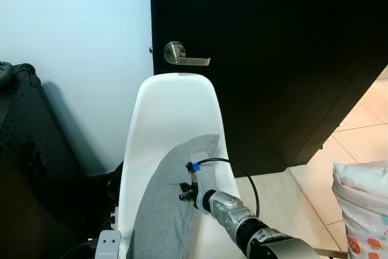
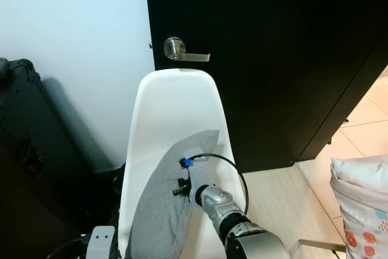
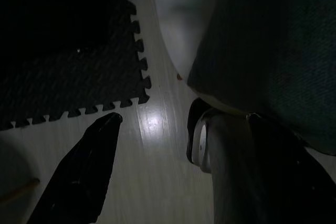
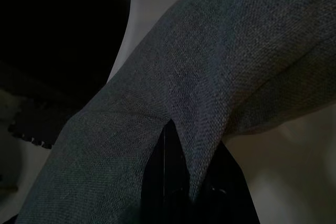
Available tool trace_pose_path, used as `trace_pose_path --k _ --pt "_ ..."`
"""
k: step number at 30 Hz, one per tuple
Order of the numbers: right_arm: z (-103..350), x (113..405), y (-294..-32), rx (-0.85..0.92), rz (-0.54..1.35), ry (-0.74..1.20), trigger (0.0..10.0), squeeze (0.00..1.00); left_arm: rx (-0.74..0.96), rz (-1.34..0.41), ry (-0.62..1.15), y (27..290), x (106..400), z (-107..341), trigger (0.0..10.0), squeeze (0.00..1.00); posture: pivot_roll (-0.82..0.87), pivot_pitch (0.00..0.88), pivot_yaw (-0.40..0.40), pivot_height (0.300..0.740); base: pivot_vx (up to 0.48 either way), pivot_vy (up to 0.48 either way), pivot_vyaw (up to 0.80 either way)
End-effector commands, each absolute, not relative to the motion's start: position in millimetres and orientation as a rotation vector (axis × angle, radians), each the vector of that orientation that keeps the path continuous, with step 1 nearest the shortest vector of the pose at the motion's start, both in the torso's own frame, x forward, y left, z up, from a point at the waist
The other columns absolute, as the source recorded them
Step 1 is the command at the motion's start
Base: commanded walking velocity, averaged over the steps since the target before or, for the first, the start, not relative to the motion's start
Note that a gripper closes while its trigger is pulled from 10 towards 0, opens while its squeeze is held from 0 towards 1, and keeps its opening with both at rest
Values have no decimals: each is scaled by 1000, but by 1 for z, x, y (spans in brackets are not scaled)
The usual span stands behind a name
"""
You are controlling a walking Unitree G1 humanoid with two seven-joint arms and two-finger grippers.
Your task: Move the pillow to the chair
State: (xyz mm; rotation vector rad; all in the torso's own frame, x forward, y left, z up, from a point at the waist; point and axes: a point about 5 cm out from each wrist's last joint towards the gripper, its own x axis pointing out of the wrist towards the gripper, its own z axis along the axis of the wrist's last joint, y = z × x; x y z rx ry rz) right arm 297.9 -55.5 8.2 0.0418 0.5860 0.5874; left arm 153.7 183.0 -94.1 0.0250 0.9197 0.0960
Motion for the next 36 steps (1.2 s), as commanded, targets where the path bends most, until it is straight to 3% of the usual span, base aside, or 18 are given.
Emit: trace_pose_path --k 1,14,30,36 --pt "15 296 -32 68 636 552 10000 0 8 111 948 182 149 -97 10000 0 145 78 -83 705 -289 0 0" --pt "16 296 -30 64 645 551 10000 0 15 111 930 183 152 -95 10000 0 155 85 -89 705 -305 0 0" --pt "15 295 -29 60 651 552 10000 0 25 115 924 184 155 -94 10000 0 153 86 -82 705 0 0 0" --pt "14 294 -29 56 654 556 10000 0 18 116 932 183 153 -95 10000 0 152 88 -88 705 -404 0 0"
